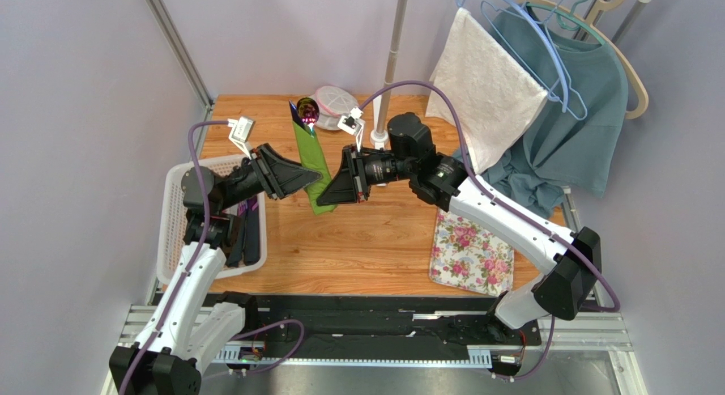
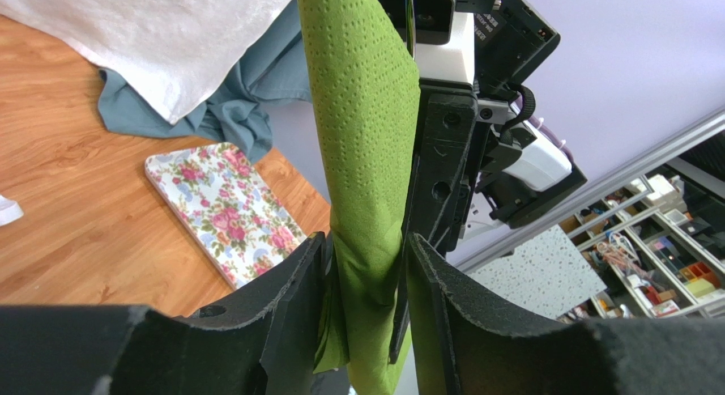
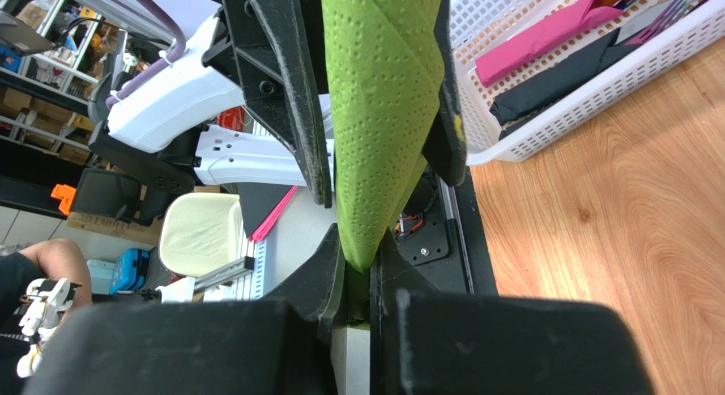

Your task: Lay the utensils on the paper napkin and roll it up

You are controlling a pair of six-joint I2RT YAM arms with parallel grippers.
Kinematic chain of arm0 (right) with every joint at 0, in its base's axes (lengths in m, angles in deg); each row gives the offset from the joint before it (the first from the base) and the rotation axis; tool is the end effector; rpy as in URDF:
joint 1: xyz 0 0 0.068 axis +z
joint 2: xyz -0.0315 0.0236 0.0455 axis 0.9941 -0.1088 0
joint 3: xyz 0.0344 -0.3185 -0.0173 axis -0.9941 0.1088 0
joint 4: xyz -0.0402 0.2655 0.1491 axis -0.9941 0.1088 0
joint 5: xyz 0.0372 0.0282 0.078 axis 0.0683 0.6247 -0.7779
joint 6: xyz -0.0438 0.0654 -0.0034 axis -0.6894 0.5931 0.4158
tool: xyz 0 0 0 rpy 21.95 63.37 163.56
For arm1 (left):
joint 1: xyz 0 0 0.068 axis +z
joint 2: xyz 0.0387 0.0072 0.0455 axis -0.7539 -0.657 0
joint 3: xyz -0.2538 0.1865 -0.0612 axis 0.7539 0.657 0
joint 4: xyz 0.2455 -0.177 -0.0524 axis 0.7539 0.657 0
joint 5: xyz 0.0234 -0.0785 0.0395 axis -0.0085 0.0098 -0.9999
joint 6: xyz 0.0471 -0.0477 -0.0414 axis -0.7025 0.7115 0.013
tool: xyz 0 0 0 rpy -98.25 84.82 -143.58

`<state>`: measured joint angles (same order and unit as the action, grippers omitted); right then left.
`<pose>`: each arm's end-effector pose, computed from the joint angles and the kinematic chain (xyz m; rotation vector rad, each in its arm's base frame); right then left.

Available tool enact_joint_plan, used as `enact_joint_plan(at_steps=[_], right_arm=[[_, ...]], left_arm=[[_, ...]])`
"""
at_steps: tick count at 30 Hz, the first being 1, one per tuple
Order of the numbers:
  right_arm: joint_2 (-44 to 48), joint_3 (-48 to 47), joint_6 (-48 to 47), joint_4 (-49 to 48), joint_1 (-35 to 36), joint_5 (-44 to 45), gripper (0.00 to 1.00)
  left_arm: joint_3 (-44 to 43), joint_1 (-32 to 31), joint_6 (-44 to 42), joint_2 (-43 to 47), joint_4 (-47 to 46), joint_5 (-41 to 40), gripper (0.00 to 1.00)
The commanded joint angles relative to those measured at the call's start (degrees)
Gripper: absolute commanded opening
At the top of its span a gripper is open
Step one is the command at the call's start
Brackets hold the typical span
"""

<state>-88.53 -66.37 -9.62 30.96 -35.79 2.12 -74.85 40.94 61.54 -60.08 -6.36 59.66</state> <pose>0.2370 0.3359 0.4365 -0.9331 1.8830 1.6538 0.2068 -0.0857 0.4127 0.2249 1.5800 -1.6418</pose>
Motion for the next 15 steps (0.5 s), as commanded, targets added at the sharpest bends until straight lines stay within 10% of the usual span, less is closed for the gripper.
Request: enact_joint_plan(at_steps=[1, 15], right_arm=[[0.02, -4.09, -2.59, -1.39, 0.64, 1.98, 0.0], [-1.74, -6.11, -6.28, 2.66, 1.96, 5.68, 0.01]], left_arm=[[-2.27, 0.34, -0.44, 0.56, 0.18, 0.07, 0.47], [-3.33, 0.6, -6.68, 2.32, 9.42, -0.29, 0.0]])
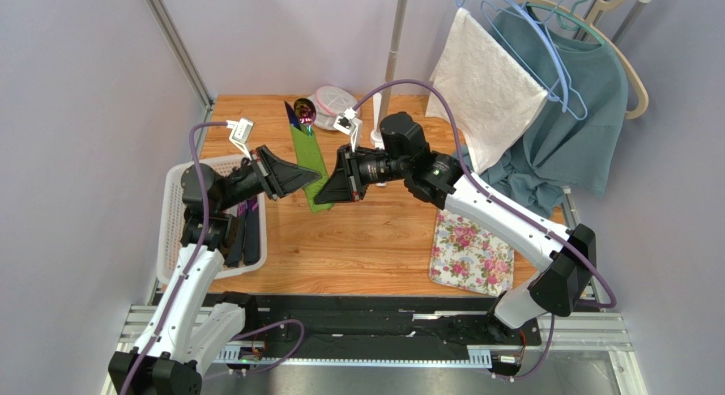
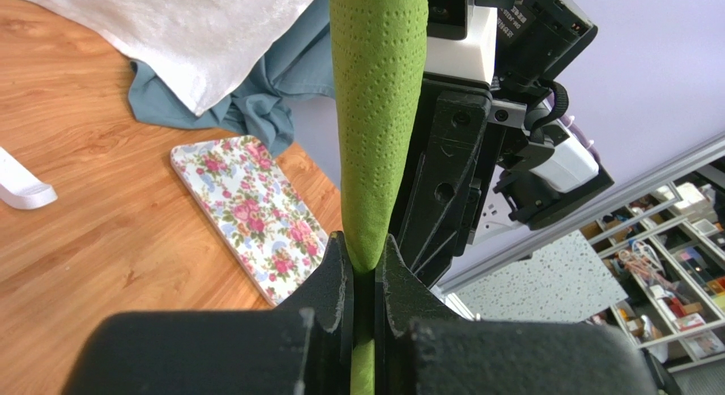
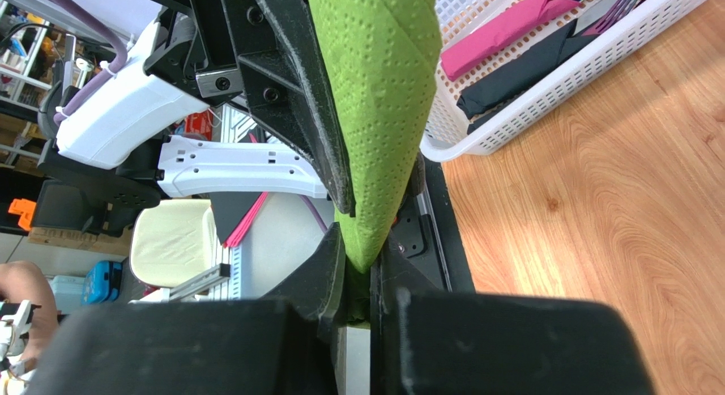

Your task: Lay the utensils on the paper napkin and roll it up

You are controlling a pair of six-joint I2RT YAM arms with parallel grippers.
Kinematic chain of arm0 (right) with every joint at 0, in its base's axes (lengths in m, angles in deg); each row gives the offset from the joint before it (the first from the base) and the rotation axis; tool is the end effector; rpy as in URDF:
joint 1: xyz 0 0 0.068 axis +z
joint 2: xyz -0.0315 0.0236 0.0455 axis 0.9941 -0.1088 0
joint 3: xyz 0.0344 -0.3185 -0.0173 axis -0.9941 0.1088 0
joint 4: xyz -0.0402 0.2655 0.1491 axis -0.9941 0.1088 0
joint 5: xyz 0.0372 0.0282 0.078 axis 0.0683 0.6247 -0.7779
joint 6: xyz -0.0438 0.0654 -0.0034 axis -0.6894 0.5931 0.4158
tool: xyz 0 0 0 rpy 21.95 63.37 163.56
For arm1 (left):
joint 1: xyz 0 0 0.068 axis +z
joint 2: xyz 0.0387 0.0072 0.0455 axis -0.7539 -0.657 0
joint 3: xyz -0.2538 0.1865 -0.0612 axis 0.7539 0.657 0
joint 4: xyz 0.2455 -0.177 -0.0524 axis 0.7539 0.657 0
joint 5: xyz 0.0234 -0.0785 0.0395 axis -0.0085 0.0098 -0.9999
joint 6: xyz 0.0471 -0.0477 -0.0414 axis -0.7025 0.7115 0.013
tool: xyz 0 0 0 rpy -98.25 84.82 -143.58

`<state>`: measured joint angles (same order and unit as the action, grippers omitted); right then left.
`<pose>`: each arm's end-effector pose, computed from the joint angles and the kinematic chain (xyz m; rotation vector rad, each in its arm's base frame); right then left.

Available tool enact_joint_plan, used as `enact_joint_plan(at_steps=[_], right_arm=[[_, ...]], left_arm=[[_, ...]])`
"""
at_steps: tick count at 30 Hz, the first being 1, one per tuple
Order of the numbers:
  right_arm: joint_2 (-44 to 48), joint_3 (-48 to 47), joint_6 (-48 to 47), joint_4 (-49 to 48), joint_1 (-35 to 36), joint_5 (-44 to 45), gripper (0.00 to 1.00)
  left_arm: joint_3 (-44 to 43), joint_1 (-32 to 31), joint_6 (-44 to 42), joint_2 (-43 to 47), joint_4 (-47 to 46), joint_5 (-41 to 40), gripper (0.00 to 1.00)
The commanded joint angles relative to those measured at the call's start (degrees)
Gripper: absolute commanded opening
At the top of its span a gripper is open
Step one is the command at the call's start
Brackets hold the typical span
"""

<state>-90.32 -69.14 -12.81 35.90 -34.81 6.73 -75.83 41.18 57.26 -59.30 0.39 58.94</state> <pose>0.2409 0.3452 0.4330 -0.9211 1.9354 1.5554 0.2068 -0.0843 0.4099 0.2056 1.6245 -1.5964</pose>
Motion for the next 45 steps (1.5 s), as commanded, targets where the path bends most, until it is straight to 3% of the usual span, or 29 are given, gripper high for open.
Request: enact_joint_plan(at_steps=[1, 3, 7, 8, 12, 14, 21, 27, 29, 31, 37, 45], right_arm=[[-0.03, -3.6, -3.17, -2.02, 1.06, 1.06, 0.06], [0.23, -3.69, -3.26, -1.41, 0.97, 1.06, 0.29], [0.32, -3.95, -4.14, 0.26, 0.8, 1.59, 0.53], [0.23, -3.95, -4.23, 0.53, 0.71, 1.77, 0.63], [0.41, -3.86, -4.49, 2.11, 0.1, 2.64, 0.81], [0.41, -4.21, -5.02, 2.81, -0.08, 2.65, 0.87], [0.93, -3.08, -6.43, 4.58, -0.61, 2.91, 0.89], [1.72, -1.84, -6.52, 4.93, -0.7, 3.0, 0.9], [1.9, -1.05, -6.6, 4.84, -0.7, 3.0, 0.9], [1.99, -0.61, -6.6, 4.84, -0.7, 3.0, 0.9], [1.81, -0.35, -6.43, 4.84, -0.96, 2.91, 0.91], [0.76, -0.26, -6.08, 4.49, -0.96, 3.35, 0.91]], left_arm=[[-2.35, 0.63, -3.28, 1.62, 3.45, 0.87, 0.0], [-2.96, 2.03, -4.94, 2.06, 5.3, 1.66, 0.0], [-4.28, 6.07, -11.61, 2.59, 12.23, 4.73, 0.0], [-4.89, 7.38, -13.37, 2.33, 14.51, 6.22, 0.0], [-8.66, 13.19, -23.65, 2.42, 25.67, 9.48, 0.0], [-10.77, 16.86, -32.26, 1.37, 35.59, 11.41, 0.0], [-22.36, 32.34, -62.31, -6.01, 69.33, 18.01, 0.0], [-31.42, 43.68, -101.46, -17.69, 102.73, 18.99, 0.0], [-32.84, 47.1, -104.52, -21.29, 108.04, 18.11, 0.0], [-34.77, 48.35, -113.3, -23.94, 114.6, 16.01, 0.0], [-31.8, 52.74, -120.88, -30.62, 116.23, 11.7, 0.0], [-26.17, 53.98, -113.59, -36.95, 105.87, 8.0, 0.0]])
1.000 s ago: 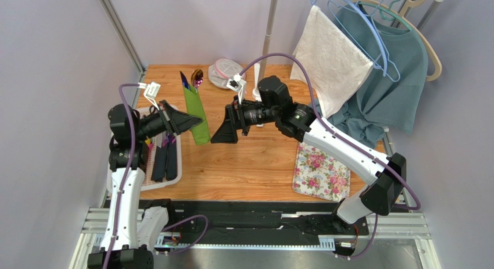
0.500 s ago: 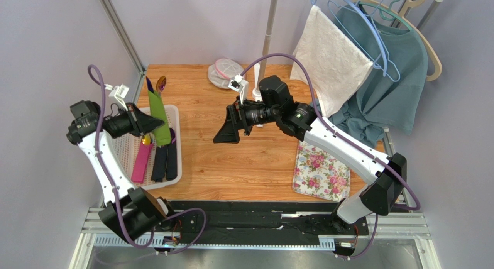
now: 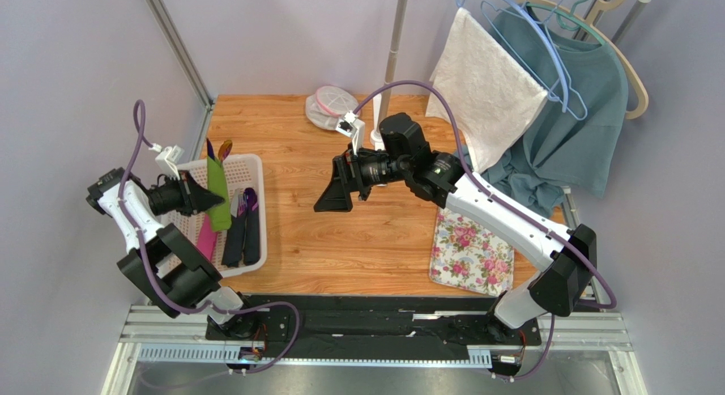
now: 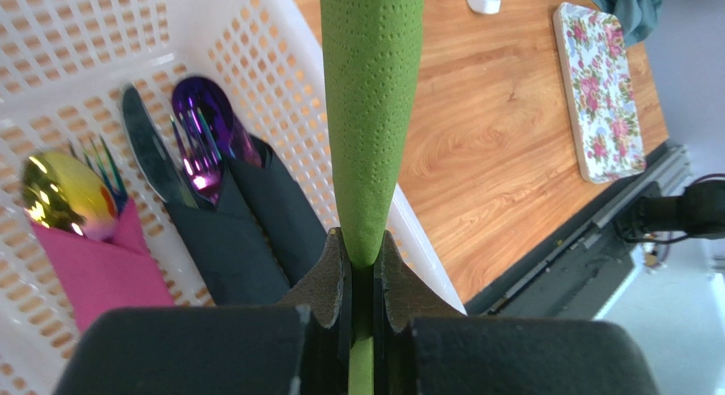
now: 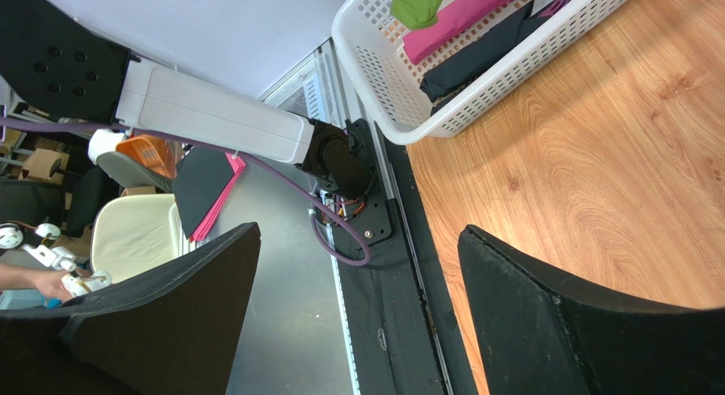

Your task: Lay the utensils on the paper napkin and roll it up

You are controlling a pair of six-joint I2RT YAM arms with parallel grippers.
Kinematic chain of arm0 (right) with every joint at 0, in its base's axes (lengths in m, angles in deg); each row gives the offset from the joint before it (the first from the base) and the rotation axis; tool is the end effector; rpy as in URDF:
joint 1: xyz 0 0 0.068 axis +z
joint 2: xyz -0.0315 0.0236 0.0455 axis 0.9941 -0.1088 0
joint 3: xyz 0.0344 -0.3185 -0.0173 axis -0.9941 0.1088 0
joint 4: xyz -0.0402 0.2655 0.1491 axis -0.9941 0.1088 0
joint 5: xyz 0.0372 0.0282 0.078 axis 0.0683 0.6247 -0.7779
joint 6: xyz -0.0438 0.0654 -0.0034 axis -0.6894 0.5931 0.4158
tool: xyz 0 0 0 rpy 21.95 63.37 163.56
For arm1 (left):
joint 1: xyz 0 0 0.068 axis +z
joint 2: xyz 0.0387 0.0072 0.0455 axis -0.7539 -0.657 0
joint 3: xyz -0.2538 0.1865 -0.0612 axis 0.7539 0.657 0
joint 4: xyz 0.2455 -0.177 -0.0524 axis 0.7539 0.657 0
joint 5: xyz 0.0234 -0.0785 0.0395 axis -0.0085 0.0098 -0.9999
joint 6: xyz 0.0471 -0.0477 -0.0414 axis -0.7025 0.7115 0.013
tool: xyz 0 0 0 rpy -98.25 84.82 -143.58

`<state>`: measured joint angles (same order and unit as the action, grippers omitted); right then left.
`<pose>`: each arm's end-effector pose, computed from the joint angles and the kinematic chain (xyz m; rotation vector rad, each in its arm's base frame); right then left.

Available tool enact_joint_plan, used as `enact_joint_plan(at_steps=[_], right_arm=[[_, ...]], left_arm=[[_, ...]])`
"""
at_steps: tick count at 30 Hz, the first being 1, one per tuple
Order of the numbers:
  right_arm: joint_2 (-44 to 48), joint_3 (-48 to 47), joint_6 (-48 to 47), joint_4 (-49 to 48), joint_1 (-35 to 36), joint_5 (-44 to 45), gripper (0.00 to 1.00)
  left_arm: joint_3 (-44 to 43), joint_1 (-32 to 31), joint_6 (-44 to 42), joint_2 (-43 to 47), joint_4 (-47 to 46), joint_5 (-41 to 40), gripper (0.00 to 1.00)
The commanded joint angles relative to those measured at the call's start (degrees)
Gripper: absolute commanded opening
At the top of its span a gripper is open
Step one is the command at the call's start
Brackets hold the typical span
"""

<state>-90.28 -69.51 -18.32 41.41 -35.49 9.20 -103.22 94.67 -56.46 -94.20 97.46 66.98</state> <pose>0.2448 0.3388 0.4240 -0.9496 1.9779 1.4437 0.2403 0.1599 0.3147 0.1137 2.1514 -0.8702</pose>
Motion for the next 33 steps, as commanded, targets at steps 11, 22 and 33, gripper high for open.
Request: enact_joint_plan(at_steps=[11, 22, 33], right_arm=[[-1.65, 0.46, 0.22, -1.55, -1.25, -0.09, 0.91], [-4.47, -0.94, 0.84, -1.81, -2.22, -2.11, 0.91], [-5.79, -1.21, 1.28, -2.25, -2.31, -2.9, 0.91]], left_arm=[[1.75, 0.67, 12.16, -14.88, 0.8, -5.32, 0.0], [-0.44, 0.85, 15.86, -19.54, -1.58, -14.63, 0.0], [-0.54, 0.76, 20.17, -22.09, -6.41, -21.57, 0.0]])
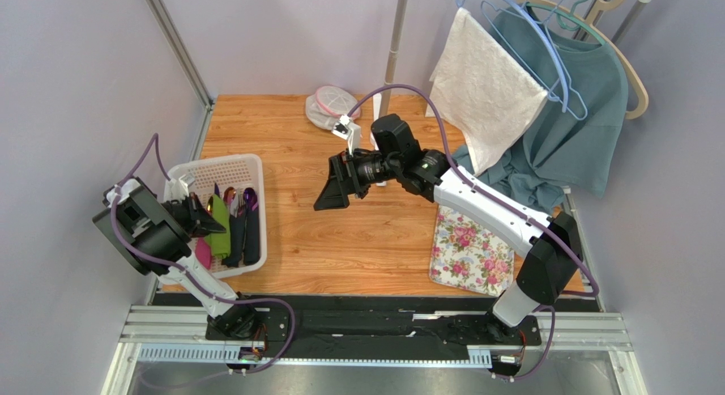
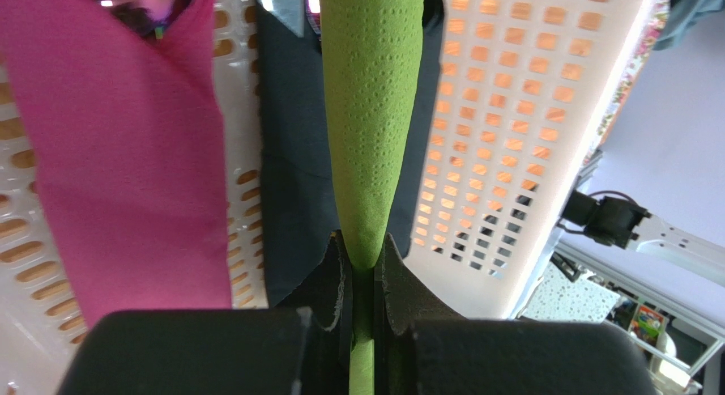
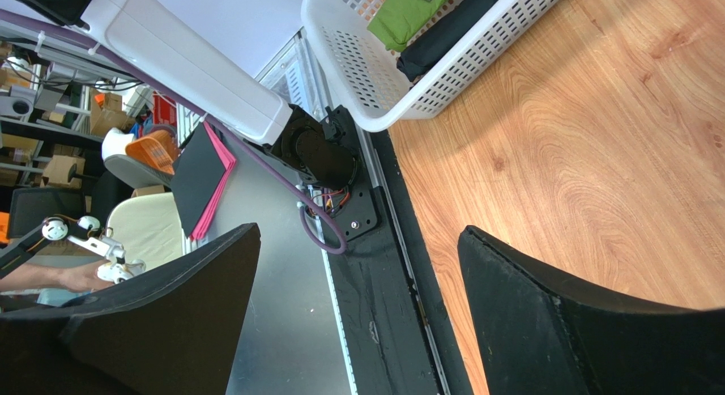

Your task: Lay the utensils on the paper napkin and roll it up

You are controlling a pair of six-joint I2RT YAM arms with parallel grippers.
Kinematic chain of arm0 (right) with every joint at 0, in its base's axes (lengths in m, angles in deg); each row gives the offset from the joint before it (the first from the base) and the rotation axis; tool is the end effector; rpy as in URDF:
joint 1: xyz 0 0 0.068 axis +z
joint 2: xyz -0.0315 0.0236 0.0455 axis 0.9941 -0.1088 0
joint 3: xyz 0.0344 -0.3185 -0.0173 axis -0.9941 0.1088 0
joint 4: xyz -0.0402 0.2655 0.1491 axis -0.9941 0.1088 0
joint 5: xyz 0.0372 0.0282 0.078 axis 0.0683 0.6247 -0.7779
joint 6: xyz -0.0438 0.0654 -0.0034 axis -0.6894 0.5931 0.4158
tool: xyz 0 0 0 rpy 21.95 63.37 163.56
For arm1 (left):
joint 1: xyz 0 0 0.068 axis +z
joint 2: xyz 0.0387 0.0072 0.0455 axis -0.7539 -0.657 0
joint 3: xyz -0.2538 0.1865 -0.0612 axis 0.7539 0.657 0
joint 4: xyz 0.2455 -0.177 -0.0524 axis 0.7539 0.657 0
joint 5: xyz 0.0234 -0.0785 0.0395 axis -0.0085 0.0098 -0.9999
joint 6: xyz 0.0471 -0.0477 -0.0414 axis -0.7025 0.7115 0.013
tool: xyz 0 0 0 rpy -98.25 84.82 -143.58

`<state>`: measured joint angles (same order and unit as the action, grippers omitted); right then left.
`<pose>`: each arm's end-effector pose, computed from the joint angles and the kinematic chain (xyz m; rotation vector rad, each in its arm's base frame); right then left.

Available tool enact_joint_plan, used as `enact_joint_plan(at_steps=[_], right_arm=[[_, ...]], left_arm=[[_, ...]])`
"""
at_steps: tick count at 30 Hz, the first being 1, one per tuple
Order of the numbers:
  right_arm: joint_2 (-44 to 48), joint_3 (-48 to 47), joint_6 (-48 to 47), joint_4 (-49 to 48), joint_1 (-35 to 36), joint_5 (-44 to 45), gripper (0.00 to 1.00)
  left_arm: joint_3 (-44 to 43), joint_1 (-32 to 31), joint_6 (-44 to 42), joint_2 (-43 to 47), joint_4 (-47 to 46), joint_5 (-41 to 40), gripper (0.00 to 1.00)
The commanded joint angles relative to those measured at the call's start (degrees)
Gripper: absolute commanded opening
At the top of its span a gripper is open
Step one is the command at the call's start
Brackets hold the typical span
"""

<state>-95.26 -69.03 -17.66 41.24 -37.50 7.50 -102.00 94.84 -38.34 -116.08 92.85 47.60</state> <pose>0.2722 0.3485 0.3860 -0.9146 2.0932 1.4467 0.2676 0.2086 0.1772 -0.4627 2.6326 -1.0960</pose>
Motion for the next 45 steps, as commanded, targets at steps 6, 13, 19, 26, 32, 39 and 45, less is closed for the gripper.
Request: enact_joint_plan(at_steps=[6, 13, 19, 26, 32, 39, 45], right_arm=[[-1.6, -2.04, 0.89, -2.43, -0.56, -1.55, 0.91], [-2.21, -2.48, 1.15, -2.69, -1.0, -2.34, 0.91], [-2.04, -2.04, 1.41, -2.69, -1.79, -2.95, 0.9], [-1.95, -1.69, 1.41, -2.69, -2.05, -3.3, 0.9], [-1.95, -1.95, 2.03, -2.61, -2.31, -3.66, 0.9], [-1.69, -1.86, 2.2, -2.69, -2.23, -4.01, 0.9], [-1.33, -1.86, 2.03, -2.69, -2.4, -3.92, 0.9]], left_arm=[[-1.23, 0.15, 5.13, -2.32, -4.0, -6.14, 0.0], [-1.58, -1.96, 4.88, -2.85, -4.1, -5.63, 0.0], [-1.5, -2.93, 4.51, -3.38, -4.27, -4.75, 0.0], [-1.5, -3.11, 6.71, -4.96, -5.58, -8.25, 0.09], [0.26, -3.11, 8.73, -0.66, -9.1, -10.8, 0.35], [1.93, -3.28, 8.82, 4.0, -10.33, -12.74, 0.45], [3.68, -3.98, 9.35, 9.88, -11.74, -15.55, 0.56]])
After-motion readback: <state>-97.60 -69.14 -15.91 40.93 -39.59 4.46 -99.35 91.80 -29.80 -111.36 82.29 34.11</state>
